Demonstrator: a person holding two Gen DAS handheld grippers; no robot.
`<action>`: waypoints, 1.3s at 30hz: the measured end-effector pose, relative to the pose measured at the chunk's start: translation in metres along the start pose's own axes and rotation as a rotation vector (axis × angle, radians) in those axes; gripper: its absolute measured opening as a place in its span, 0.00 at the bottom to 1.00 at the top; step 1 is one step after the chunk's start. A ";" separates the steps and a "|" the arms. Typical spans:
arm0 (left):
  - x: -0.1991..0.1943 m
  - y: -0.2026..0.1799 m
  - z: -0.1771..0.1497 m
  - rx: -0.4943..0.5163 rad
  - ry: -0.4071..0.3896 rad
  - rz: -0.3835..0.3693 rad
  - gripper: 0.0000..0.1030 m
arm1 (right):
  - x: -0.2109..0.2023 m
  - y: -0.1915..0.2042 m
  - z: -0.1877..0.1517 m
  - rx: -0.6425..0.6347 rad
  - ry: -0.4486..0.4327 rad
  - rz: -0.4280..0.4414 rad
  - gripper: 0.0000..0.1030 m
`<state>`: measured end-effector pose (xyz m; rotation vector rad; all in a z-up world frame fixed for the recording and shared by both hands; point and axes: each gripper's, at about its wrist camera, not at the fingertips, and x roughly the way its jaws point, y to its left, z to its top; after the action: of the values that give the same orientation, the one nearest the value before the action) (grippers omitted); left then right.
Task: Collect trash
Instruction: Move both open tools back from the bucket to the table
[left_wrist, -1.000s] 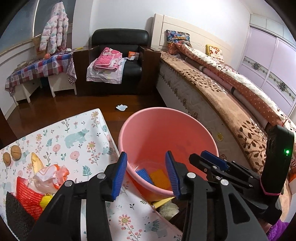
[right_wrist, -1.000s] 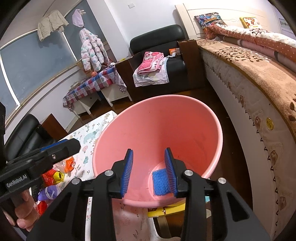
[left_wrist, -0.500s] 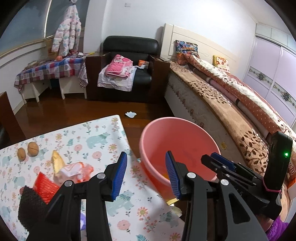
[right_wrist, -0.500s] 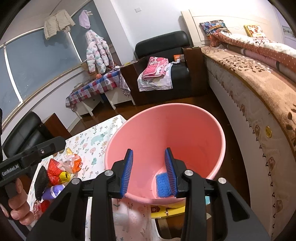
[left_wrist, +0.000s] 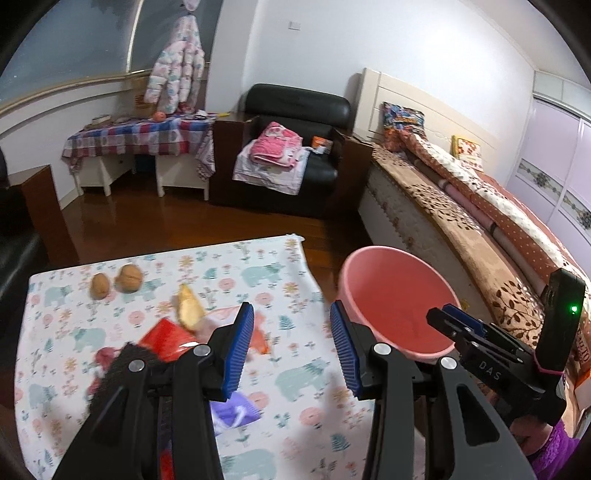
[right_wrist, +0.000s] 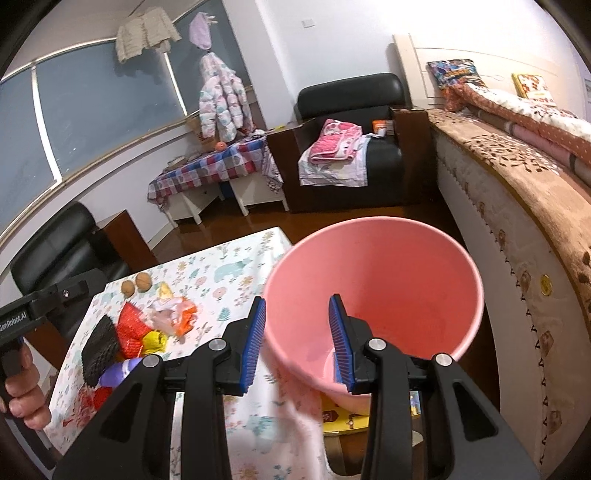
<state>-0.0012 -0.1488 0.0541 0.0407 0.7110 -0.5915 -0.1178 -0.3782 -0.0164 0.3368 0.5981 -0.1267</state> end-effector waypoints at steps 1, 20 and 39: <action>-0.004 0.005 -0.002 -0.002 -0.003 0.013 0.41 | 0.000 0.005 -0.002 -0.010 0.006 0.010 0.35; -0.051 0.072 -0.036 -0.083 -0.001 0.184 0.41 | 0.007 0.077 -0.031 -0.132 0.087 0.147 0.35; -0.075 0.109 -0.069 -0.121 0.006 0.273 0.41 | 0.009 0.111 -0.043 -0.208 0.122 0.189 0.35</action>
<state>-0.0309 -0.0047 0.0313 0.0261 0.7315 -0.2867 -0.1094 -0.2595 -0.0240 0.1981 0.6901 0.1376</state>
